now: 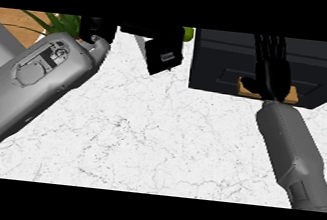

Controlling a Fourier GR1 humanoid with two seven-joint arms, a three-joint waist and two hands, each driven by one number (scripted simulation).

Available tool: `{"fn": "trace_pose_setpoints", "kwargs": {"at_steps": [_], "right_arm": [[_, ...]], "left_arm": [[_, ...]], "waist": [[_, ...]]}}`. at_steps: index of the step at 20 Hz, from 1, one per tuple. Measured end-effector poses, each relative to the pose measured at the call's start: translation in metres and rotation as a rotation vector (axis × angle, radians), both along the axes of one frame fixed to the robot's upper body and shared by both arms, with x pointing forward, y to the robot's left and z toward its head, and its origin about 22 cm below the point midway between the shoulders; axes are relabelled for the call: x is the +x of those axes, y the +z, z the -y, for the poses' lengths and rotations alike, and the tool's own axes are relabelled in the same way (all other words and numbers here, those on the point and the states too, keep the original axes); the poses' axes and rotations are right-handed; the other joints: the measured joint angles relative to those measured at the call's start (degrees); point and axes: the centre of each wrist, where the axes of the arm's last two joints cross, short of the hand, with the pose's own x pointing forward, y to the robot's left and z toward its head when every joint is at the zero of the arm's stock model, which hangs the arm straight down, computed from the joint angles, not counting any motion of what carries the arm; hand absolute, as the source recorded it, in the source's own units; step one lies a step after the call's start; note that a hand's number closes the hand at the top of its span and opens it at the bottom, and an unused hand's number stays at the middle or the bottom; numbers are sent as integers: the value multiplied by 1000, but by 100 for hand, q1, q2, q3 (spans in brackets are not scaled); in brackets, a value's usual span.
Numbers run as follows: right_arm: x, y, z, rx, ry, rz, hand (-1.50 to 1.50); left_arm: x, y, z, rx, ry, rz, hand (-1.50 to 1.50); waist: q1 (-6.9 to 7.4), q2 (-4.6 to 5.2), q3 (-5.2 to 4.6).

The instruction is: Pick up the can, place it into the drawer and close the drawer

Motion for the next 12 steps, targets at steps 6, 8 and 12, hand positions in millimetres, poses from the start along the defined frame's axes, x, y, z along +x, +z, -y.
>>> {"fn": "trace_pose_setpoints", "kwargs": {"at_steps": [6,8,12], "right_arm": [[23,21,-9,-35,-12,6,-150],[29,29,-7,-35,-17,-4,-150],[37,39,-8,-35,-20,-26,-150]], "left_arm": [[-13,-12,-10,1,-15,-8,-150],[-17,-17,-10,1,-15,-8,-150],[-24,-26,-17,3,-19,-12,-150]], "waist": [[59,70,9],[68,100,29],[81,149,47]]}}
